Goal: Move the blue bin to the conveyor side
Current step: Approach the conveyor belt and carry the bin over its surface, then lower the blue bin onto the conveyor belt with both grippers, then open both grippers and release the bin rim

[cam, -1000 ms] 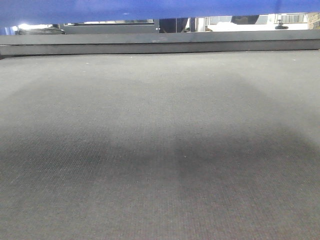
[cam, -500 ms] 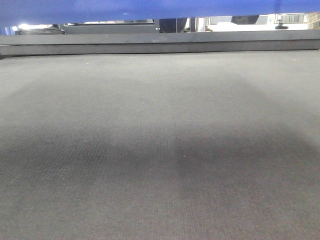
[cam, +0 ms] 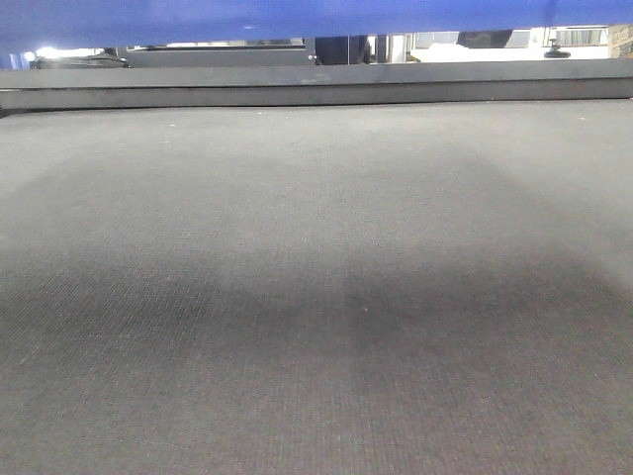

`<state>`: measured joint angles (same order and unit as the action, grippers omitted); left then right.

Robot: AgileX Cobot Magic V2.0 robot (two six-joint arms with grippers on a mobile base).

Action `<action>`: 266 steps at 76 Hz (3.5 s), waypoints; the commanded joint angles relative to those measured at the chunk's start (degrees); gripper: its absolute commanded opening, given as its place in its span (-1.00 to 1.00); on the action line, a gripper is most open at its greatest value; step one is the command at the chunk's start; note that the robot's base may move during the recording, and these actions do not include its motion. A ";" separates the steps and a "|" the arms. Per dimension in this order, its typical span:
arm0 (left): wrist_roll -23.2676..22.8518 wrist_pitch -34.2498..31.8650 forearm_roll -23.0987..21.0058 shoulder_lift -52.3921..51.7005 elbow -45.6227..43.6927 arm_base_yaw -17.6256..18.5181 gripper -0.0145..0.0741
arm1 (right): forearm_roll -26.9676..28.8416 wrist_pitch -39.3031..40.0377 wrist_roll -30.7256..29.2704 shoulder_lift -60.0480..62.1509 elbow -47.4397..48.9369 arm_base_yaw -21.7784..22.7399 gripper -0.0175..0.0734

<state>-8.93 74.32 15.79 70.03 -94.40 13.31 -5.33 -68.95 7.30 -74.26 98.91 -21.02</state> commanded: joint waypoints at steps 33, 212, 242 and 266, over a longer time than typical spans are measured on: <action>1.44 -21.07 0.27 8.68 -1.76 0.54 -0.72 | 0.85 19.67 -0.81 -3.59 1.08 6.55 -0.79; -6.55 -48.33 -0.19 -41.94 61.02 -1.61 -0.71 | 1.11 42.69 -0.81 38.72 -62.09 7.38 -0.81; -6.55 -48.33 0.03 -58.06 70.28 -1.61 -0.71 | 1.11 47.49 -0.81 65.28 -78.70 7.38 -0.81; -6.55 -48.33 0.03 -59.07 70.28 -1.61 -0.71 | 1.11 47.59 -0.81 70.84 -78.70 7.38 -0.81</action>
<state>-15.06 27.28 15.67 11.24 -24.19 11.82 -3.60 -22.90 6.82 -3.76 20.37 -13.84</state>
